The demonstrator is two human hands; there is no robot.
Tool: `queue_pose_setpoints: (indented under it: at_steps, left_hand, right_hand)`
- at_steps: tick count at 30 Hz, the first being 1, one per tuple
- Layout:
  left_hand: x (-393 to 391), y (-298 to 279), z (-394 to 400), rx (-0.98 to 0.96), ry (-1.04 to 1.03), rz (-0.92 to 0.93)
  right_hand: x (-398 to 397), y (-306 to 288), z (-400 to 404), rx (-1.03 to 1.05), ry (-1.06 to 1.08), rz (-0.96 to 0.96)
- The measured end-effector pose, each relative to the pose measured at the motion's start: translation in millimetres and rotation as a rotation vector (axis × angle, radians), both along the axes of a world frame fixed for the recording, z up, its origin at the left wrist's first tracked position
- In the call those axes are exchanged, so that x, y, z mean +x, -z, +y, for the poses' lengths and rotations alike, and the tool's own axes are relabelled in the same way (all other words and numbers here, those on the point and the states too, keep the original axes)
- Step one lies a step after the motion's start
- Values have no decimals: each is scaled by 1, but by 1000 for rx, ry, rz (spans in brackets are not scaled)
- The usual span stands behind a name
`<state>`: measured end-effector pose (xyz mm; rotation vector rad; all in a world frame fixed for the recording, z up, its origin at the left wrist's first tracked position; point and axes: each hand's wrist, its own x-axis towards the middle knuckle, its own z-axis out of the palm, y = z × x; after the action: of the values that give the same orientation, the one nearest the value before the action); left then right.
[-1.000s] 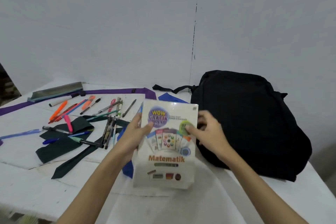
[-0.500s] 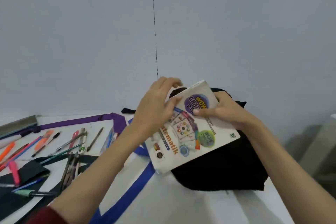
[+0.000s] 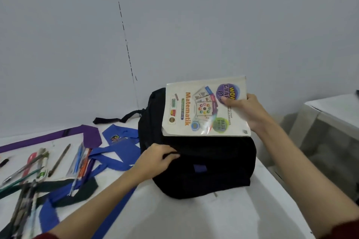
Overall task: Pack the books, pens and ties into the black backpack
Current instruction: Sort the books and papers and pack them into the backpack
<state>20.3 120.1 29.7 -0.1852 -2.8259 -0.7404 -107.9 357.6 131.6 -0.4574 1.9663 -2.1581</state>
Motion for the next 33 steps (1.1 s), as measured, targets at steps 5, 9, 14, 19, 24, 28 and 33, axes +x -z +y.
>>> queue_pose_setpoints:
  at_steps: [5,9,14,19,24,28,33]
  left_hand:
    - [-12,-14,-30,730,-384,-392]
    - [-15,-36,-42,1121,-523,-426]
    - [-38,-89,-51,1287,-534,-234]
    - [-56,-176,-32,1165,-273,-134]
    - [-64,-230,-6,-154,-89,22]
    - [-76,-221,30,-897,-80,240]
    - [-96,-220,31,-660,-111,303]
  right_hand:
    - [-9,4,-1,-43,-120,-49]
    - [-18,2,11,6,-283,-89]
    - [-25,10,23,204,-426,-159]
    - [-27,20,16,284,-399,-257]
    - [-40,25,8,192,-350,-383]
    - [-48,25,0,84,-285,-417]
    - [-47,20,-3,90,-273,-419]
